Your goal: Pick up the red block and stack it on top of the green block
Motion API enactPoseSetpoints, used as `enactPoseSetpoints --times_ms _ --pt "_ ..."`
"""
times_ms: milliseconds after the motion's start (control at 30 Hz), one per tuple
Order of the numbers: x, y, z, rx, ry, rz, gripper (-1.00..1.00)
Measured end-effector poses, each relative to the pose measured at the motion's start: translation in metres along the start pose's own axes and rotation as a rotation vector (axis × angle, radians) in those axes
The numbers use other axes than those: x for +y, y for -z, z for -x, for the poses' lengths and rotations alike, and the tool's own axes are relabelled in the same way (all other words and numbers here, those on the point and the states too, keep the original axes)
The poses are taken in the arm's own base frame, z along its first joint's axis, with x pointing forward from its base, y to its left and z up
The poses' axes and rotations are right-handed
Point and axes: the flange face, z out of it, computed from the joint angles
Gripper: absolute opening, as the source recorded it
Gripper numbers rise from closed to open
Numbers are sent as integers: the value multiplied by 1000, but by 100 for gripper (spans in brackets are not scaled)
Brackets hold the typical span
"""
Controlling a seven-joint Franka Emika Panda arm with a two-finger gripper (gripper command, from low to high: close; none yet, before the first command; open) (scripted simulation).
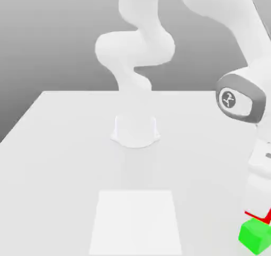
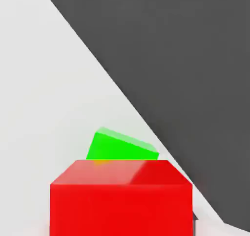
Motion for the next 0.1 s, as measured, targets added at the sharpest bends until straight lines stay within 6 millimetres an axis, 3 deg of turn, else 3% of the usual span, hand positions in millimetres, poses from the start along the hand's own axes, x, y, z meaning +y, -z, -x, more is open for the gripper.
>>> enactPoseSetpoints --times_ms 100 --pt "0 0 0 0 0 0 100"
